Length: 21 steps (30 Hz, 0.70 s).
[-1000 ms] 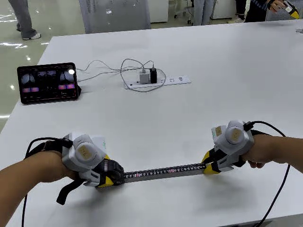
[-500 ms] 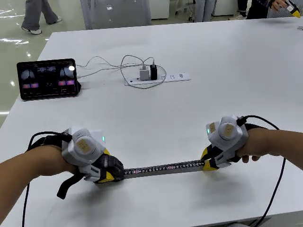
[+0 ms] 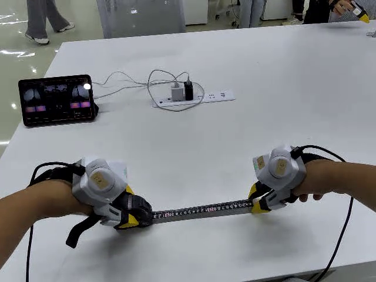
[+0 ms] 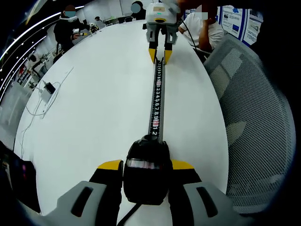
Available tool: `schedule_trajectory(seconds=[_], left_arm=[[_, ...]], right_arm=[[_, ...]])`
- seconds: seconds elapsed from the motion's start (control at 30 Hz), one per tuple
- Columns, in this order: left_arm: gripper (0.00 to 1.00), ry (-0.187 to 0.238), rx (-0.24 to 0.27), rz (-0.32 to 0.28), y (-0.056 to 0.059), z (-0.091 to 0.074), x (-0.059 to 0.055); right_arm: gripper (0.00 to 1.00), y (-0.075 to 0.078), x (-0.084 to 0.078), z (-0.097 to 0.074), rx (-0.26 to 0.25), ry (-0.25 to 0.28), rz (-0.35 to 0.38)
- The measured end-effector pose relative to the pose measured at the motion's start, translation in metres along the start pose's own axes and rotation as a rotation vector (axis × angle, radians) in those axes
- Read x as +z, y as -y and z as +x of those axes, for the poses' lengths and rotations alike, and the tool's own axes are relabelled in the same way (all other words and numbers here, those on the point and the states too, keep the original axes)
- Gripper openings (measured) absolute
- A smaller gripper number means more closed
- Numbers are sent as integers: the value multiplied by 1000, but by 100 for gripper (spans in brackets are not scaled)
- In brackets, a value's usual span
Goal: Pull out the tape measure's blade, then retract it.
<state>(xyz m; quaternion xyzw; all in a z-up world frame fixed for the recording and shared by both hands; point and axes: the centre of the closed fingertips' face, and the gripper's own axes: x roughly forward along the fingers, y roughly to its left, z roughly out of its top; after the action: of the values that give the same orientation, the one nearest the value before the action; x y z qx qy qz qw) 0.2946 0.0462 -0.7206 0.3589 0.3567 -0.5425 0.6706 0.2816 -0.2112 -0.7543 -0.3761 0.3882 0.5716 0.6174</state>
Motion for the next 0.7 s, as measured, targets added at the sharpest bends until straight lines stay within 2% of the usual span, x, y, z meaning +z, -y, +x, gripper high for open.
schedule_trajectory(seconds=[0.07, 0.13, 0.3, 0.33, 0.37, 0.47, 0.57, 0.7], left_arm=[[39, -11, -1, -26, 0, -3, -4], [49, 5, -22, -67, 4, -7, -5], [60, 19, -8, -117, 5, -12, -13], [62, 24, -8, -134, 6, -13, -14], [64, 46, -20, -178, 9, -14, -13], [73, 74, -9, -254, 7, -19, -13], [79, 100, 11, -281, 4, -23, -14], [84, 114, 43, -313, 3, -26, -21]], right_arm=[[21, -3, -2, -1, 10, -7, 20], [26, -5, -2, -3, 5, -3, 25], [32, -6, -3, -4, -11, 3, 44], [34, -6, -4, -4, -15, 1, 56], [35, -7, -4, -5, -17, 2, 67], [39, -5, -2, -8, -41, 29, 91], [47, -6, -1, -11, -54, 61, 115], [48, -3, -2, -16, -98, 101, 157]])
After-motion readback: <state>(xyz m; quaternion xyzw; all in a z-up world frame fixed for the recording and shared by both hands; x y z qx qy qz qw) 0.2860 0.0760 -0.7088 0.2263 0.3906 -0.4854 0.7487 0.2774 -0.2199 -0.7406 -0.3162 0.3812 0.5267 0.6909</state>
